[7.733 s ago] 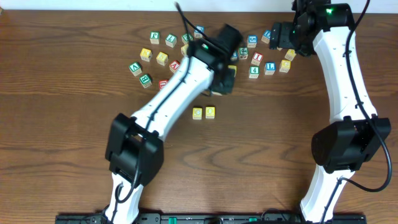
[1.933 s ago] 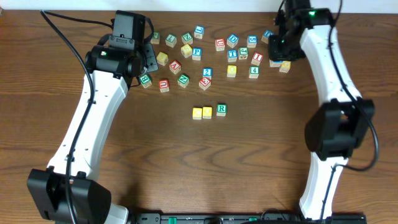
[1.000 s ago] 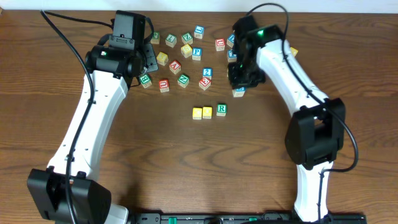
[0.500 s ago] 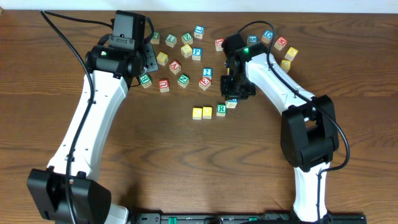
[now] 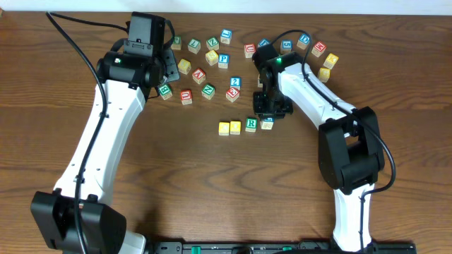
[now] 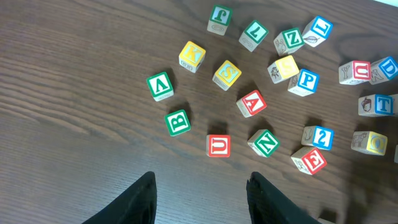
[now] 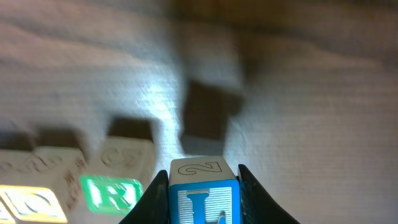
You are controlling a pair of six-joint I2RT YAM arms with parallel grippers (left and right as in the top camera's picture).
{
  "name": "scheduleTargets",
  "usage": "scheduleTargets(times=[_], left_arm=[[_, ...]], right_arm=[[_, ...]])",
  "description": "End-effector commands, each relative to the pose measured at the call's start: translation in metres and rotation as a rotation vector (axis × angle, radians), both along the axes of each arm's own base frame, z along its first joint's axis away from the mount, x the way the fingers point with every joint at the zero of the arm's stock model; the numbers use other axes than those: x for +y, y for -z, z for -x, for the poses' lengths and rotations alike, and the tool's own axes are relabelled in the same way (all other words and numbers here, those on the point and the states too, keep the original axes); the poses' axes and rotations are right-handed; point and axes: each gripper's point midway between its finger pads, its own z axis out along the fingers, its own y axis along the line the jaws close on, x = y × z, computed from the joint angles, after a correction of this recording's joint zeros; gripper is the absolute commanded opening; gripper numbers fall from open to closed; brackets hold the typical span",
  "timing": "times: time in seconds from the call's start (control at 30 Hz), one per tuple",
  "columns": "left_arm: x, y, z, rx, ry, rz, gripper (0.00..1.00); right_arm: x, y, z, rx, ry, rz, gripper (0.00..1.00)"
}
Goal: Spell out CORL
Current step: 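Lower the L block beside the R block and release it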
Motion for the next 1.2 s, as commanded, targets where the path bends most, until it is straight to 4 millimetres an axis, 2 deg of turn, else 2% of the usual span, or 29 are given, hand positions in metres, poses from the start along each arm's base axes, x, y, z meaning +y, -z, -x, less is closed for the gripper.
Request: scheduleTargets(times=[0.0, 0.33, 1.17], left_arm=[[0.0037, 0.0024, 0.0017, 0.006, 0.002, -0.016, 0.46], [0.0039, 0.0029, 0.0026, 0.011, 0.002, -0.017, 0.46], [0.0039, 0.0029, 0.0026, 0.011, 0.001, -0.017, 0.47]], right_arm=[[-0.0008, 0.0032, 0.0061, 0.022, 0.006, 0.026, 0.22], [-0.0029, 0.012, 0.0102, 0.032, 0.032, 0.033, 0.23], [-0.0001, 0.0127, 0.0044, 0.008, 0.035, 0.022, 0.4]])
